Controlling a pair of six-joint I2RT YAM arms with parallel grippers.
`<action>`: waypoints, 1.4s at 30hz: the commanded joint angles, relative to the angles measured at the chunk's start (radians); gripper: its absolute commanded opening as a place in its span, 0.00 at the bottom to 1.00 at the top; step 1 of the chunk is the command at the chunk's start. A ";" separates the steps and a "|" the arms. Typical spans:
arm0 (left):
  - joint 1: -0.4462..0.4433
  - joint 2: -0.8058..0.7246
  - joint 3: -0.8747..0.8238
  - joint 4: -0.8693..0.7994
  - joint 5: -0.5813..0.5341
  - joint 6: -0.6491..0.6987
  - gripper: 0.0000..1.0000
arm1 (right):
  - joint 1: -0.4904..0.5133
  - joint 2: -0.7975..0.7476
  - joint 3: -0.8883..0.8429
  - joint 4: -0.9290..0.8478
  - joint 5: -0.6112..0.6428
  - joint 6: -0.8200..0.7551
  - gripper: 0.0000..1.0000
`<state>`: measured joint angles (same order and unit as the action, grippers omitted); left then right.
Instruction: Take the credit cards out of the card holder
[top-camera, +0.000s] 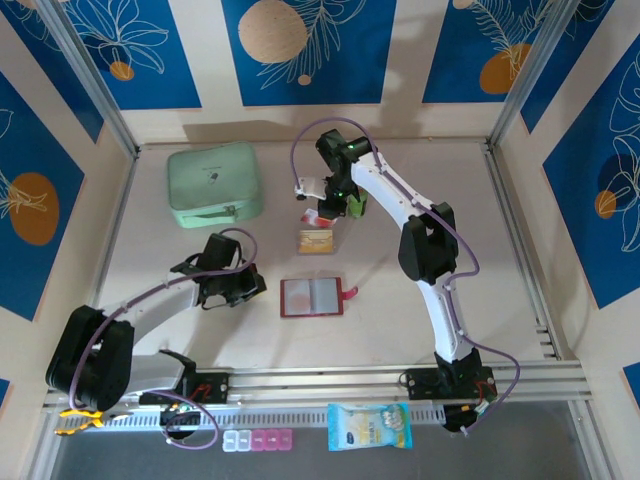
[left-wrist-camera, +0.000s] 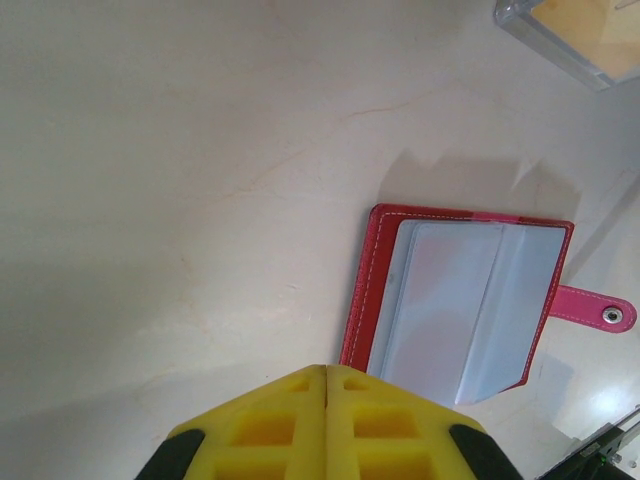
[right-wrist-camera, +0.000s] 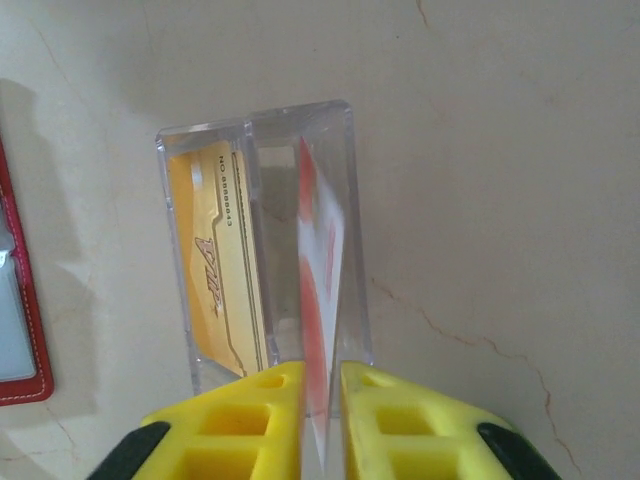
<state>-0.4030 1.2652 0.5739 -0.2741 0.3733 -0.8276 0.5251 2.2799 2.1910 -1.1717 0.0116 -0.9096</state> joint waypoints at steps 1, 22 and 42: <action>0.013 -0.014 -0.010 -0.015 0.020 0.022 0.07 | 0.001 -0.007 -0.011 0.027 -0.007 0.009 0.22; 0.012 0.031 0.005 0.032 0.081 0.024 0.08 | 0.033 -0.168 -0.250 0.346 0.049 0.292 0.26; -0.148 0.163 0.054 0.111 0.051 -0.030 0.05 | 0.147 -0.687 -0.983 0.683 -0.091 1.346 0.18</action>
<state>-0.5331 1.4158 0.5999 -0.1638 0.4473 -0.8436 0.6617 1.6440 1.2705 -0.5617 -0.0174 0.2043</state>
